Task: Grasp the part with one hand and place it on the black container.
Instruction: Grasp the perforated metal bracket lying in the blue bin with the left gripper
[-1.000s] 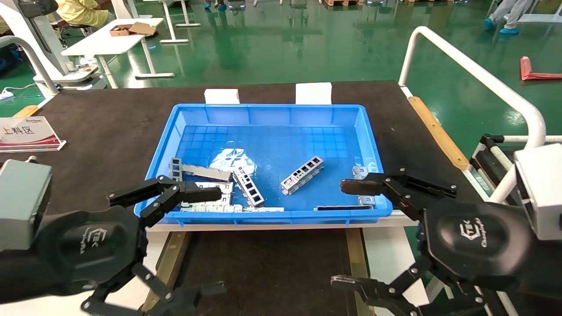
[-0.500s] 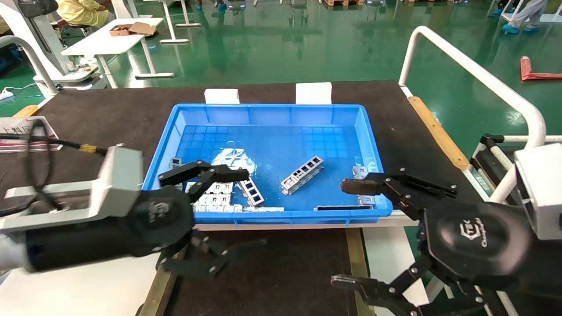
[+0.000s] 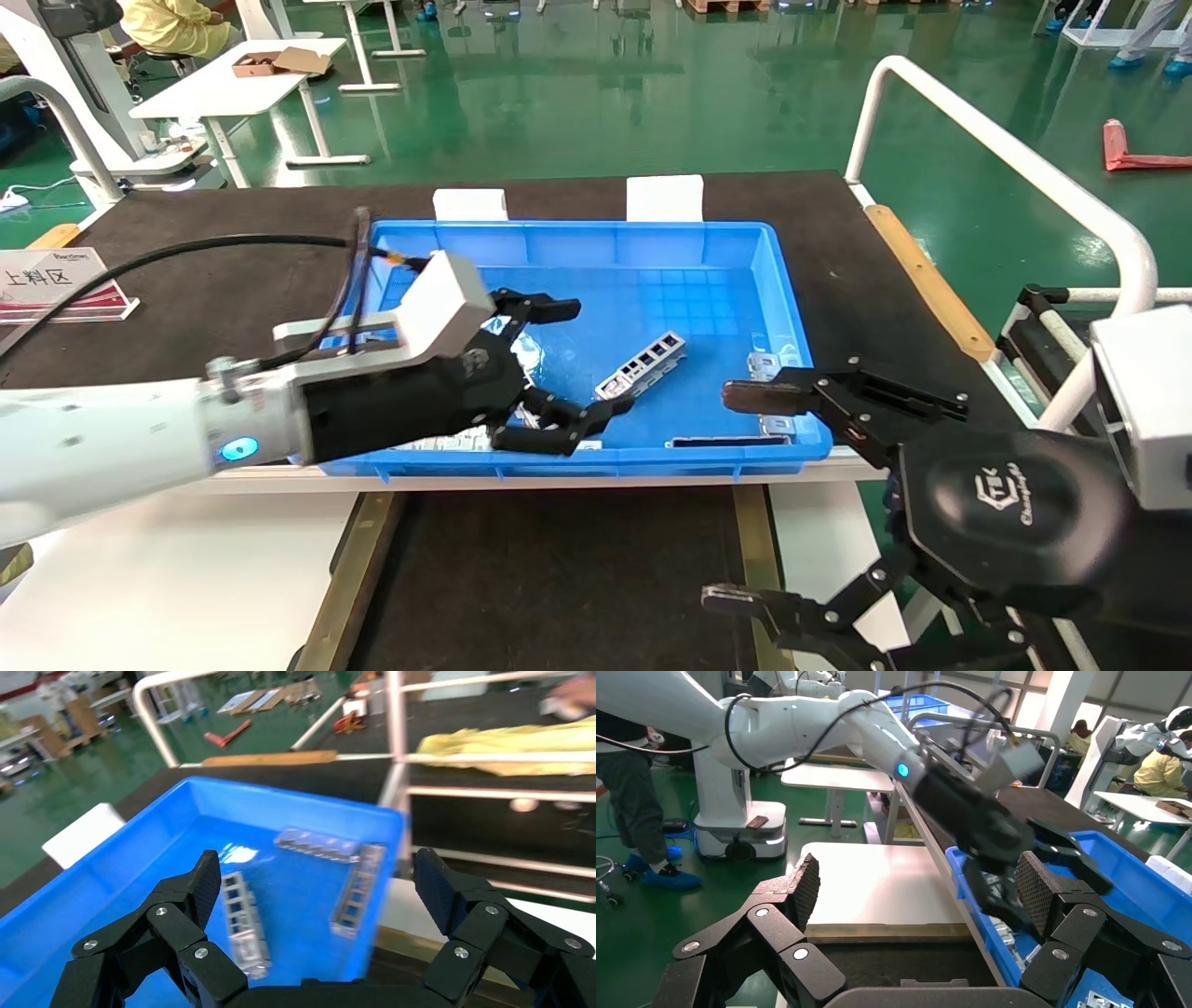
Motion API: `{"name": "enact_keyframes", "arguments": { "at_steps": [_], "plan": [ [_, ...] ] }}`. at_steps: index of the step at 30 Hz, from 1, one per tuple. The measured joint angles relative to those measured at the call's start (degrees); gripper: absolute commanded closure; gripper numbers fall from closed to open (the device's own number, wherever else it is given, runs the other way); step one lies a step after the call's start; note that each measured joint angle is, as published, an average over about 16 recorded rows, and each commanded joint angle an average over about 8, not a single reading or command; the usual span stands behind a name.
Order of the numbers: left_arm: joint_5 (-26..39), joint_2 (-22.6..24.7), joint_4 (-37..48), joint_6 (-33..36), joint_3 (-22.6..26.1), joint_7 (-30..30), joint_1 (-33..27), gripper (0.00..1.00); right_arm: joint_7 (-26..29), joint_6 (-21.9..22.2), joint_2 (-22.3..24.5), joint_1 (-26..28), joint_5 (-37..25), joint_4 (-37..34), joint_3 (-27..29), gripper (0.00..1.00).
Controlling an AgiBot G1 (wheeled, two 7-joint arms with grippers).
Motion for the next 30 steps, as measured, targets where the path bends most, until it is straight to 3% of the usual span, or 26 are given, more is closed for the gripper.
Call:
{"name": "enact_keyframes", "arguments": {
  "at_steps": [17, 30],
  "plan": [
    [6.94, 16.14, 26.74, -9.83, 3.02, 11.88, -8.33, 0.00, 0.00, 0.00, 0.00, 0.00, 0.00, 0.00, 0.00, 0.00],
    [4.69, 20.84, 38.99, -14.00, 6.04, 15.83, -11.31, 0.00, 0.00, 0.00, 0.00, 0.00, 0.00, 0.00, -0.01, 0.00]
  ]
}}
